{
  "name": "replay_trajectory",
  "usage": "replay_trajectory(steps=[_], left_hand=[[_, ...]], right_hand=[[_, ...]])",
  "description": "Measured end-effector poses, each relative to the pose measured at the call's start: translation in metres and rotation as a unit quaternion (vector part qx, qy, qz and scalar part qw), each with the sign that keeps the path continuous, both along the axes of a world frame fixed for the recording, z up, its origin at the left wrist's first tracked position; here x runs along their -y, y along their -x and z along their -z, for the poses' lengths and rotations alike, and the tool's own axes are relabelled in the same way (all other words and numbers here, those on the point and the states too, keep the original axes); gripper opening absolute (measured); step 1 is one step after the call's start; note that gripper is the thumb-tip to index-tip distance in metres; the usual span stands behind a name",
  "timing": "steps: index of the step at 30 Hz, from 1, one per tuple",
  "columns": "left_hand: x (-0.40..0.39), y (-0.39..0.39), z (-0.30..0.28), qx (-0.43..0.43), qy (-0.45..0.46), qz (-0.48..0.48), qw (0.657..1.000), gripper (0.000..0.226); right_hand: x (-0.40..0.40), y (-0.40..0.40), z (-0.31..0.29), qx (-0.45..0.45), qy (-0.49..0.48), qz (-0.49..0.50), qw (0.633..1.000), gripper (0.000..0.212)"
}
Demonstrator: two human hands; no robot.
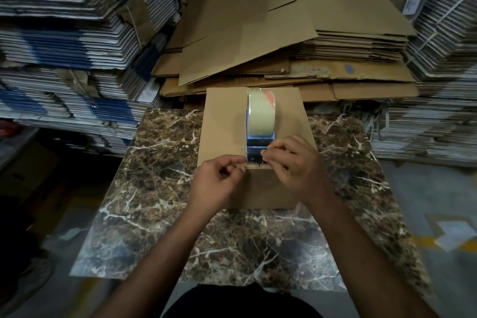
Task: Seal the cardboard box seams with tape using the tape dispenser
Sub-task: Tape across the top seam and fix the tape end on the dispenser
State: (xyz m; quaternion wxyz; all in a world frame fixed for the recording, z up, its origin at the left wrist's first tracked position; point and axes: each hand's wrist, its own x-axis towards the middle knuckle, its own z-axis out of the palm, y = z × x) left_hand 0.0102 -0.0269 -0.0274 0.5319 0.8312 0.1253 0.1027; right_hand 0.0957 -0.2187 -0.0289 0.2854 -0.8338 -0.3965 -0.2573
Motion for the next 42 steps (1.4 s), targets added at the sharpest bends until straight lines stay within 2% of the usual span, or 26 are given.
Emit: replay_trajectory(steps=[4, 10, 15, 23, 26, 29, 34, 37, 39, 42], left_hand=[[0.003, 0.002, -0.002, 0.023, -0.008, -0.01, 1.0, 0.019], [0.005, -0.001, -0.009, 0.033, -0.084, -0.045, 0.995, 0.016], [0.008, -0.005, -0.011, 0.003, -0.02, -0.038, 0.999, 0.011], [0.014, -0.002, -0.008, 0.009, 0.043, -0.042, 0.998, 0.012], [0.014, -0.003, -0.012, 0.035, -0.008, -0.059, 0.998, 0.016], [0.012, -0.007, -0.019, 0.071, -0.058, -0.052, 0.994, 0.031], [0.011, -0.019, -0.026, 0.127, -0.143, 0.005, 0.981, 0.052], [0.017, -0.02, -0.021, 0.164, -0.157, 0.01, 0.974, 0.034], [0.021, -0.018, -0.015, 0.189, -0.153, -0.021, 0.97, 0.02], [0.027, -0.014, -0.007, 0.208, -0.131, -0.07, 0.967, 0.015]], right_hand=[[0.001, 0.007, 0.002, 0.018, 0.001, 0.01, 1.0, 0.007], [0.002, 0.01, 0.008, 0.036, -0.007, 0.026, 0.999, 0.015], [0.001, 0.007, 0.009, 0.038, -0.02, 0.022, 0.999, 0.016], [0.003, -0.002, 0.0, -0.042, -0.055, 0.023, 0.997, 0.032], [0.002, -0.002, -0.003, -0.048, -0.06, 0.014, 0.997, 0.024], [0.002, -0.001, -0.004, -0.039, -0.067, 0.01, 0.997, 0.01], [0.001, 0.0, -0.005, -0.033, -0.069, 0.013, 0.997, 0.007], [0.0, 0.005, 0.0, -0.034, -0.079, 0.034, 0.996, 0.008], [-0.004, 0.012, 0.004, -0.045, -0.102, 0.061, 0.992, 0.008], [-0.012, 0.024, 0.007, -0.082, -0.14, 0.104, 0.981, 0.007]])
